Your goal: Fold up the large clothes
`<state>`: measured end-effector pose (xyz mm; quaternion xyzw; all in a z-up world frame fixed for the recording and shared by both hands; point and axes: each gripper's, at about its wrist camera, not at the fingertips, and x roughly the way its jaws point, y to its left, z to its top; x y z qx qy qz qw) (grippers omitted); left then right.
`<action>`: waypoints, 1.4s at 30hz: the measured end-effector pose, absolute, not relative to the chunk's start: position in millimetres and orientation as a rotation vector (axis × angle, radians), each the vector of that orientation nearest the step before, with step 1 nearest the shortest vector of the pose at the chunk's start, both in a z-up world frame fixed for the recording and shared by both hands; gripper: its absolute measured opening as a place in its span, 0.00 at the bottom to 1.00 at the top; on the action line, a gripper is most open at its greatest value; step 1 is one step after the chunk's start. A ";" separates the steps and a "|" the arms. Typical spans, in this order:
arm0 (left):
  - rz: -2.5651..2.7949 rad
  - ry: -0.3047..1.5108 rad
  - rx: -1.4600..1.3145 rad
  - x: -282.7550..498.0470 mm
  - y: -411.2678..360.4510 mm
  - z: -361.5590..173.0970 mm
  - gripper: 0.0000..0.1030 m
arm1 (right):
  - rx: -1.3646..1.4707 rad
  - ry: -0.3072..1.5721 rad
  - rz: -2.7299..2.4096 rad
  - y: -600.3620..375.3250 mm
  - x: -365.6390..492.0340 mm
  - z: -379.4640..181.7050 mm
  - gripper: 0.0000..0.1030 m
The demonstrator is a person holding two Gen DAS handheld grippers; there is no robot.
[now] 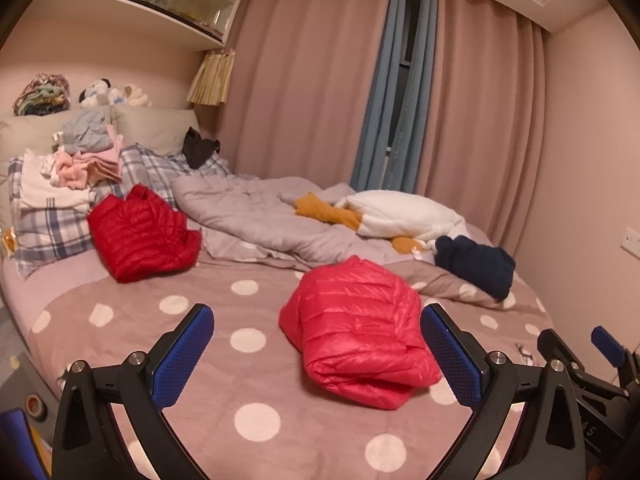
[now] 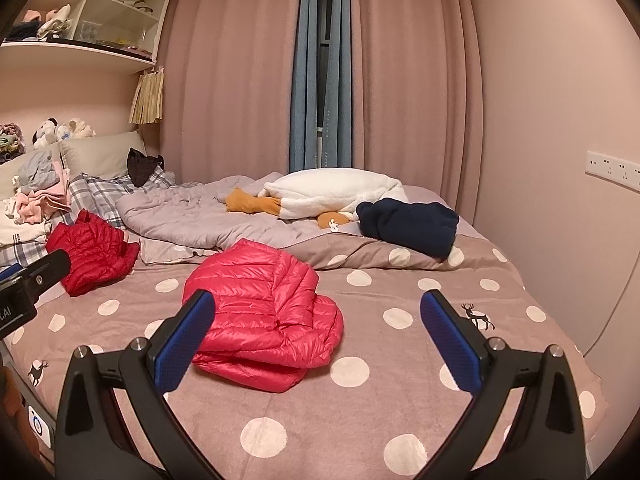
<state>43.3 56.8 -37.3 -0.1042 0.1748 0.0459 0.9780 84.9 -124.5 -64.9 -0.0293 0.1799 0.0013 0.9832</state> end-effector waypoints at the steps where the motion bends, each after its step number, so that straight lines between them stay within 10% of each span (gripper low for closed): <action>1: 0.096 0.352 -0.204 44.3 55.8 -37.2 0.99 | -0.058 0.361 0.007 -124.3 84.7 -64.7 1.00; 42: 0.090 0.351 -0.140 49.4 51.9 -35.7 0.99 | -0.065 0.381 0.003 -119.3 87.2 -67.9 1.00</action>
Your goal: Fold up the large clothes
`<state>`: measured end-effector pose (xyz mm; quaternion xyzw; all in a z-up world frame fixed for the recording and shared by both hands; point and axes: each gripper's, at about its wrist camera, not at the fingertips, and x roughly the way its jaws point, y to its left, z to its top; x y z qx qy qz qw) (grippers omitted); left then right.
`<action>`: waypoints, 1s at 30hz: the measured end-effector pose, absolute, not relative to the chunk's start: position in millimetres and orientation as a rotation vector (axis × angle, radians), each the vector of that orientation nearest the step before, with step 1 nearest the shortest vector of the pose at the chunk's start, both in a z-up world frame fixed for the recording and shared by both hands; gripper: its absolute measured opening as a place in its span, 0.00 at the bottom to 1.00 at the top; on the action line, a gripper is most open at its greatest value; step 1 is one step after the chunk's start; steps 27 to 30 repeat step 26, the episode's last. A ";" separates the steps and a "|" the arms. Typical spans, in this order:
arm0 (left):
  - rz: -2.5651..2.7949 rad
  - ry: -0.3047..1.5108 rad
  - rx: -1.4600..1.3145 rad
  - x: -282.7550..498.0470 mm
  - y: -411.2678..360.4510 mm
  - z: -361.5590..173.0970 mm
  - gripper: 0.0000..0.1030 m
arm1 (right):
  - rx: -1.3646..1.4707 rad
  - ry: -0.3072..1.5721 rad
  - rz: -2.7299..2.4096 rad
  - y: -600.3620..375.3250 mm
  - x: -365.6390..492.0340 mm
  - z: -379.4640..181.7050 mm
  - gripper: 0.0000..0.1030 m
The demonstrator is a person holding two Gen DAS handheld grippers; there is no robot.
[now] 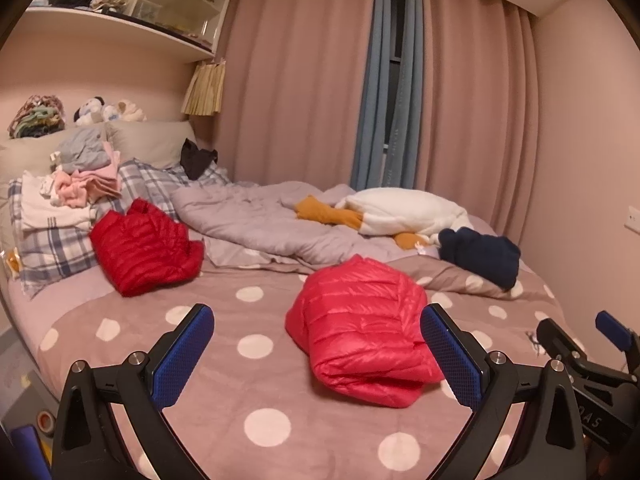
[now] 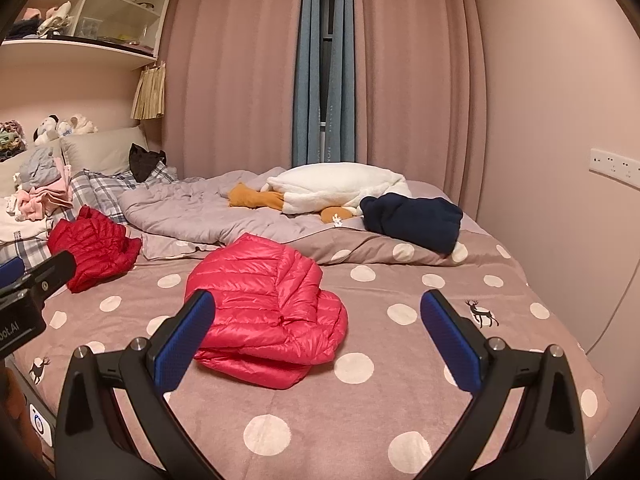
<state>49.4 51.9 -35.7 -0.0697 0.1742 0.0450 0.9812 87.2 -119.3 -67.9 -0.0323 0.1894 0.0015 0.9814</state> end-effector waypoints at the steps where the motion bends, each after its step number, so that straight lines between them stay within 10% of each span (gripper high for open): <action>1: 0.089 0.351 -0.140 49.4 51.9 -35.7 0.99 | -0.064 0.380 0.000 -119.1 87.1 -67.7 1.00; 30: 0.088 0.364 -0.131 52.4 48.0 -38.4 0.99 | -0.077 0.396 0.000 -117.0 89.9 -70.4 1.00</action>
